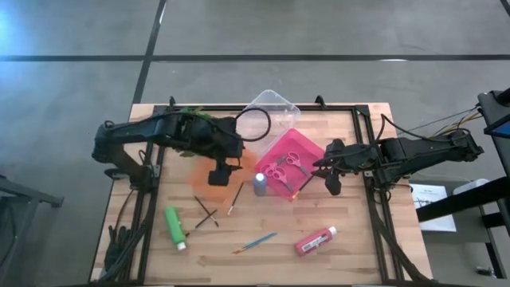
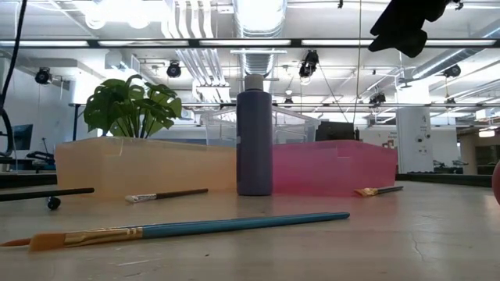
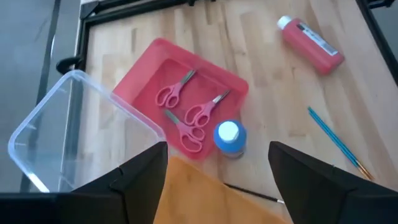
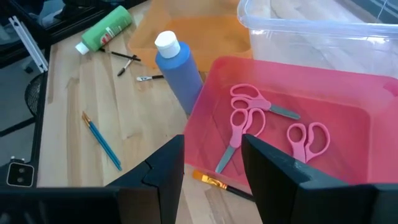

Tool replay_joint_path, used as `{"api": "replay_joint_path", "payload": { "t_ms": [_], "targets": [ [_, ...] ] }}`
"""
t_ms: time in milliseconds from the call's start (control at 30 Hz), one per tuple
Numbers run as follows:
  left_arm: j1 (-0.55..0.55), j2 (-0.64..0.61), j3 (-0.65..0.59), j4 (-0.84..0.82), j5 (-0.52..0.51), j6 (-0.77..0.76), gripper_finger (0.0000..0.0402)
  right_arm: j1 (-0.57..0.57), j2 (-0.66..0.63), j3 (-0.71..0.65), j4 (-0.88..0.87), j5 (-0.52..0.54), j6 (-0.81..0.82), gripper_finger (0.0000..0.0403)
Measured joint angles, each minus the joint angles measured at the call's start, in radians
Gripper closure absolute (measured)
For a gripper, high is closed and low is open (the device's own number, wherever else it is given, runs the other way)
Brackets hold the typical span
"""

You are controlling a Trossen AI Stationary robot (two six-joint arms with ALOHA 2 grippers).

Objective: Pick & Place Paint Supplies
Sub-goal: Put the blue paint bottle into the transparent bin

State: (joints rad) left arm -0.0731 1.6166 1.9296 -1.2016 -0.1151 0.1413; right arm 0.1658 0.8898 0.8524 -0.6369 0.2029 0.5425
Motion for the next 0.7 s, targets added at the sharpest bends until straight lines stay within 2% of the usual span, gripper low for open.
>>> {"api": "replay_joint_path", "payload": {
  "t_ms": [233,500,700],
  "targets": [
    [-0.024,0.127,0.16,-0.147,0.02,0.003,0.0115,0.0,0.0,0.0,0.001,0.002,-0.01,0.0245],
    [-0.024,0.275,0.423,-0.317,0.056,0.039,0.0115,0.0,0.0,0.0,0.013,0.002,-0.011,0.0245],
    [-0.023,0.261,0.388,-0.356,0.09,0.034,0.0115,0.0,0.0,-0.002,0.025,0.002,-0.011,0.0245]
  ]
}}
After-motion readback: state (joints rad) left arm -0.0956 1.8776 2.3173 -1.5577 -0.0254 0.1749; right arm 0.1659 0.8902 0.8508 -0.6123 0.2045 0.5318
